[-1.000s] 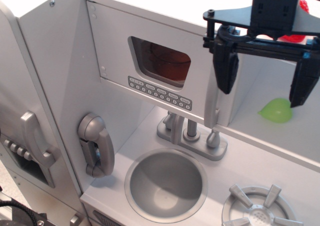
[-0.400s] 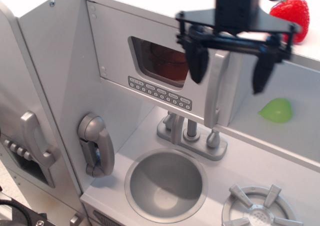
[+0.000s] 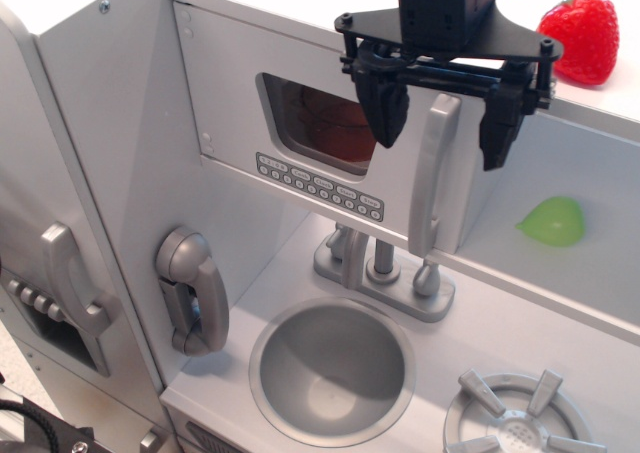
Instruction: Open microwave
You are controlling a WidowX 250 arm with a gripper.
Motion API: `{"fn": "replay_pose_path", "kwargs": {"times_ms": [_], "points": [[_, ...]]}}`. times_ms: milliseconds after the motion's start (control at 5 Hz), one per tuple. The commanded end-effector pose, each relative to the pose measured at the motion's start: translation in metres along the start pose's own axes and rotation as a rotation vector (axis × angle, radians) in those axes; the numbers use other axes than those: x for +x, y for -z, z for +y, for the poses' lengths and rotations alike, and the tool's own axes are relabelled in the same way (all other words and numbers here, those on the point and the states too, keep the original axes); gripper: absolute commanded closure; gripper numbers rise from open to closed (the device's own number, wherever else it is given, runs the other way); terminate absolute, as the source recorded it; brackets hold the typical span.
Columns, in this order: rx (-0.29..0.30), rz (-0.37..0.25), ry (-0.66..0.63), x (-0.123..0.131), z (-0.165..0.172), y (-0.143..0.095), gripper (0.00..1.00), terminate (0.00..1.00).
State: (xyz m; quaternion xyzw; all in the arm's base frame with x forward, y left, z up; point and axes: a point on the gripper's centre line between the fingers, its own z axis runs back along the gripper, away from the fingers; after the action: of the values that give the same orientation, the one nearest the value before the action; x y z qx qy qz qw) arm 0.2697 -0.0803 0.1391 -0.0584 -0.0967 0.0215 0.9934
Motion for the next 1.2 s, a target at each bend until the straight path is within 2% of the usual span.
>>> {"fn": "replay_pose_path", "kwargs": {"times_ms": [0, 600, 800, 1000], "points": [[0.020, -0.036, 0.027, 0.002, -0.002, 0.016, 0.00, 0.00], [0.067, -0.125, 0.013, 0.020, 0.002, 0.029, 0.00, 0.00], [0.053, -0.117, 0.042, 0.020, 0.000, 0.028, 1.00, 0.00], [0.046, -0.105, 0.051, 0.018, -0.001, 0.026, 1.00, 0.00]]}}
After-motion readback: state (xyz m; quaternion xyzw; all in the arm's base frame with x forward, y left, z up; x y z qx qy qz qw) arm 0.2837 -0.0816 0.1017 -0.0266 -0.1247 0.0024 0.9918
